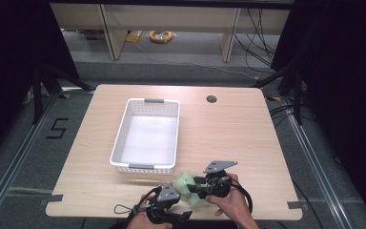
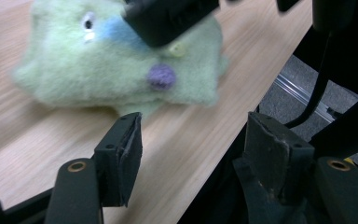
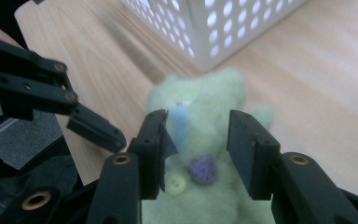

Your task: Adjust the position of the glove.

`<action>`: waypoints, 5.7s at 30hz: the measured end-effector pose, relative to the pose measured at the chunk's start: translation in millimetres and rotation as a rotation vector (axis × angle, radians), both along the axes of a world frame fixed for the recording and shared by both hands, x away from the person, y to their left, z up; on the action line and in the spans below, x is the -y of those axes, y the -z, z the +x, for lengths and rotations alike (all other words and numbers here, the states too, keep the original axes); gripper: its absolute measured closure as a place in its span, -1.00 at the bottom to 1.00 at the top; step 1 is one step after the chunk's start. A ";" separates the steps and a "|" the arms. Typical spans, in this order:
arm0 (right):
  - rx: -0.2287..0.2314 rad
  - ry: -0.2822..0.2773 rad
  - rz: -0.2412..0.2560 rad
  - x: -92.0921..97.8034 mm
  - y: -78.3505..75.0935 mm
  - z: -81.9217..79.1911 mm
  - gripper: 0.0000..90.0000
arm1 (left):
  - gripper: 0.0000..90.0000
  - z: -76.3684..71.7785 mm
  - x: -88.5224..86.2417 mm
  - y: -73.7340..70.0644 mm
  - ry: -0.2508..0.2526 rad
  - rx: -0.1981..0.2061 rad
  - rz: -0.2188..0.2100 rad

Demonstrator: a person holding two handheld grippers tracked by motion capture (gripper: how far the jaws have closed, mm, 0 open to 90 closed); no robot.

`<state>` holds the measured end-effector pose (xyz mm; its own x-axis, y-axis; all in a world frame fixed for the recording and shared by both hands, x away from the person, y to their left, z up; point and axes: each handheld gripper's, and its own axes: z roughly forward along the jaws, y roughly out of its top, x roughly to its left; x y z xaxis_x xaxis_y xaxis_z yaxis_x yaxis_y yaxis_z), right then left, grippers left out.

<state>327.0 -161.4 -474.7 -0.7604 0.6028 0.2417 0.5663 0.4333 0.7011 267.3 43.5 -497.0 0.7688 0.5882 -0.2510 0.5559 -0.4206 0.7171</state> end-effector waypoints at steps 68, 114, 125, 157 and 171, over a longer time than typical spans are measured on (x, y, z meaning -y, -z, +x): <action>-0.079 -0.065 -0.023 -17.9 -8.5 57.1 0.87 | 0.99 2.4 22.9 -3.8 0.000 0.199 0.083; -0.053 0.078 0.080 32.5 -28.2 44.9 0.90 | 0.93 24.2 10.5 -17.9 0.062 0.272 0.186; -0.031 0.113 0.112 56.6 -24.9 12.6 0.91 | 0.93 46.6 5.0 -16.6 0.058 0.235 0.157; 0.007 0.142 -0.025 72.7 -11.1 18.8 0.35 | 0.24 40.6 -7.5 -12.4 -0.073 0.054 0.022; -0.072 0.055 -0.055 61.1 4.8 26.9 0.84 | 0.80 39.1 5.8 -0.1 -0.044 0.020 0.017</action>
